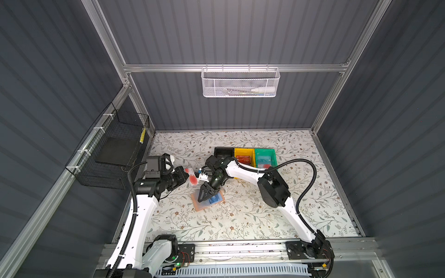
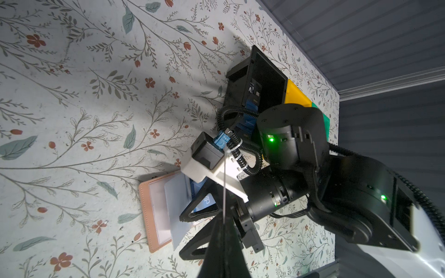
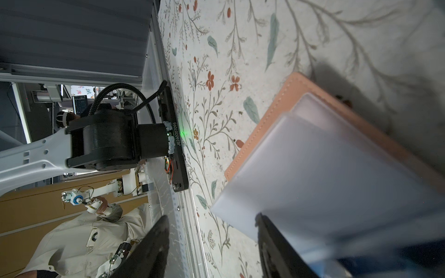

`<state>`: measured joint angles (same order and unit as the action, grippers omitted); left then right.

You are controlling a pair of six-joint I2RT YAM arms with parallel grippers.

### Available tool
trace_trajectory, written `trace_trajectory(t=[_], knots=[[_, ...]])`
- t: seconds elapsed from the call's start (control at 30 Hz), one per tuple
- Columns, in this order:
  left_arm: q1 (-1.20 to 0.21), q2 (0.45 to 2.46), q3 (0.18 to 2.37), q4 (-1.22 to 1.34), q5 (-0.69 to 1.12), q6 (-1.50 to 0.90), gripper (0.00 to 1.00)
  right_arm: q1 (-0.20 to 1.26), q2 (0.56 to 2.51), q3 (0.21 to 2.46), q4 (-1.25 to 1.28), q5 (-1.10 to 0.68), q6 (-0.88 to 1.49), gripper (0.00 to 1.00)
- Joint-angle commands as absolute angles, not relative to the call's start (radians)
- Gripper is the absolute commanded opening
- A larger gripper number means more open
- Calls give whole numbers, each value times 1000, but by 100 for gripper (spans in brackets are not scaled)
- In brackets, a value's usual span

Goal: Take the credit cards out of the card holder
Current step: Flip over the card slot in the card holder, then place the credit card in the storage box.

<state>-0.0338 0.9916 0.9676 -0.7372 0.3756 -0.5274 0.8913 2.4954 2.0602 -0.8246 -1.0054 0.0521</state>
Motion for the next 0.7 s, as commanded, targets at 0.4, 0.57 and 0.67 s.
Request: trace_trajectory(t=[0.4,0.57,0.67], knots=[[-17,1006,909,-652,453,-548,0,896,2437,2002,-875,-792,22,62],[-9,1011,916,-637,467,-545,0,890,2348,1970,-897,-753,0,62],[-6,1021,935,-639,473,-535,0,883,2292,1942,-912,-743,-12,62]])
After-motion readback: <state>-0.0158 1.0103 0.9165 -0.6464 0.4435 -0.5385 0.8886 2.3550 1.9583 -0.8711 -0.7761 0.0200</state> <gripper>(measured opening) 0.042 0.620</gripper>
